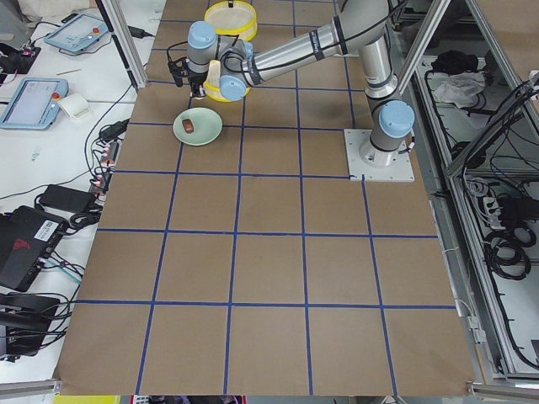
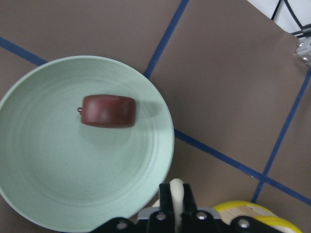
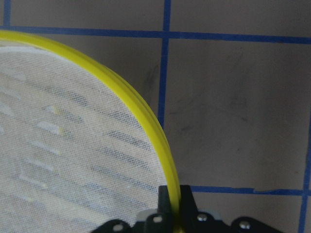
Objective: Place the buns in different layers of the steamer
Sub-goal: 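Lift the top tier off with the right gripper while the left carries the white bun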
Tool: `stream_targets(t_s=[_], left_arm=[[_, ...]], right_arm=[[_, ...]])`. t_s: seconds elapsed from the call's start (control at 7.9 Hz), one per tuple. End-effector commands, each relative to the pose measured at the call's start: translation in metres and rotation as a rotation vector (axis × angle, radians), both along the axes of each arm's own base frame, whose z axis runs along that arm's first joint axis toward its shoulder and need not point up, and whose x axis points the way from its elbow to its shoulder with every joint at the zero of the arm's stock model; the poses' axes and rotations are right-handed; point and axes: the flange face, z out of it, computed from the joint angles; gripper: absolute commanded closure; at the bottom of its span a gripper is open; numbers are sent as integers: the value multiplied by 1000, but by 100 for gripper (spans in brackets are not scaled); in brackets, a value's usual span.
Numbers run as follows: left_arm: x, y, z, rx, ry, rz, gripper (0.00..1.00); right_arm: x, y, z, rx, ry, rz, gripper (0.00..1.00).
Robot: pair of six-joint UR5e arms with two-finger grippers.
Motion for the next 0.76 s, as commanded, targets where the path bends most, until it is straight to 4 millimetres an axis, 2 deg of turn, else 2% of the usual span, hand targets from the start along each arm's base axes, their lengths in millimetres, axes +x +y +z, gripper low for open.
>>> stream_targets(t_s=[0.0,0.13,0.25,0.51,0.63], left_arm=[[-92,26,10,-10,41,-92,100],[-111,33,5,-1,43,-125,100],[-123,36,-2,9,45,-138,100],[-170,49,-43,86,98,-194,100],[-177,49,-53,81,104,-198,100]], right_arm=[[-66,33,52,18,46,23,100],[-74,41,61,25,63,28,100],[-77,41,61,28,74,29,100],[-78,39,57,32,73,38,100],[-78,39,56,35,71,39,100]])
